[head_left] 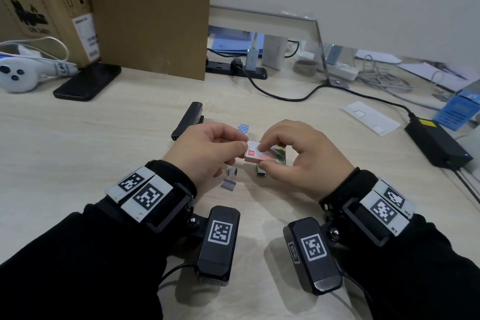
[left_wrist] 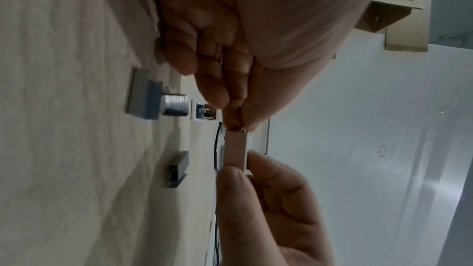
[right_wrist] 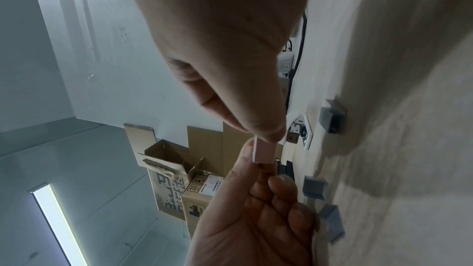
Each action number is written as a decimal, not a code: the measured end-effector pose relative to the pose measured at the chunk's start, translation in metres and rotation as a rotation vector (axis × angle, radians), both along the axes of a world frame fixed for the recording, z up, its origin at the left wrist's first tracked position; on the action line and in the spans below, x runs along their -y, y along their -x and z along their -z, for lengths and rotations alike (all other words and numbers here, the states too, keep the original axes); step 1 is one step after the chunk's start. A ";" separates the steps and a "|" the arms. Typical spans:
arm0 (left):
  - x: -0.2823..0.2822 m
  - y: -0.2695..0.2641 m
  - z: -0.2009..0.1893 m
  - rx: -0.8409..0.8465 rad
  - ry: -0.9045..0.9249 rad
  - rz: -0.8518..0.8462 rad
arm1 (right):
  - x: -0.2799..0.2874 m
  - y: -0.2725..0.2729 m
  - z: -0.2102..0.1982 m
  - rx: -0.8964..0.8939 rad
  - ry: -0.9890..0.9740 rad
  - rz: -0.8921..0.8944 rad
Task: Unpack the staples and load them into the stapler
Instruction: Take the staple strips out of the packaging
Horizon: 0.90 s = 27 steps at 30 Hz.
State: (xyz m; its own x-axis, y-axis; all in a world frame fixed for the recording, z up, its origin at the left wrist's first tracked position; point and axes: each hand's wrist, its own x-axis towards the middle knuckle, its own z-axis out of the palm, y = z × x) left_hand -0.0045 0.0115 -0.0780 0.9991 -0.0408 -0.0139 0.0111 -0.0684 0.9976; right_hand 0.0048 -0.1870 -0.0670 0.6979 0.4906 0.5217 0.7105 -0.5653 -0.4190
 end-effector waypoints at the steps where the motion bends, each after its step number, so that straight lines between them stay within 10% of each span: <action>1: 0.000 0.000 0.000 -0.003 0.003 -0.005 | 0.000 0.000 0.000 -0.014 0.001 0.004; 9: 0.002 -0.001 -0.001 -0.045 0.041 -0.061 | 0.046 -0.026 0.009 -0.343 -0.007 0.557; 27: 0.002 -0.001 -0.006 -0.094 0.023 -0.042 | 0.025 -0.038 0.011 -0.451 0.182 0.764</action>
State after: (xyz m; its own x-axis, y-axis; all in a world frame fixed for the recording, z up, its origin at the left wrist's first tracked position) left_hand -0.0039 0.0098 -0.0717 0.9943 -0.0005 -0.1068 0.1066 -0.0434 0.9934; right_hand 0.0429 -0.2119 -0.0778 0.9866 -0.1421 0.0799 -0.0952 -0.9001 -0.4251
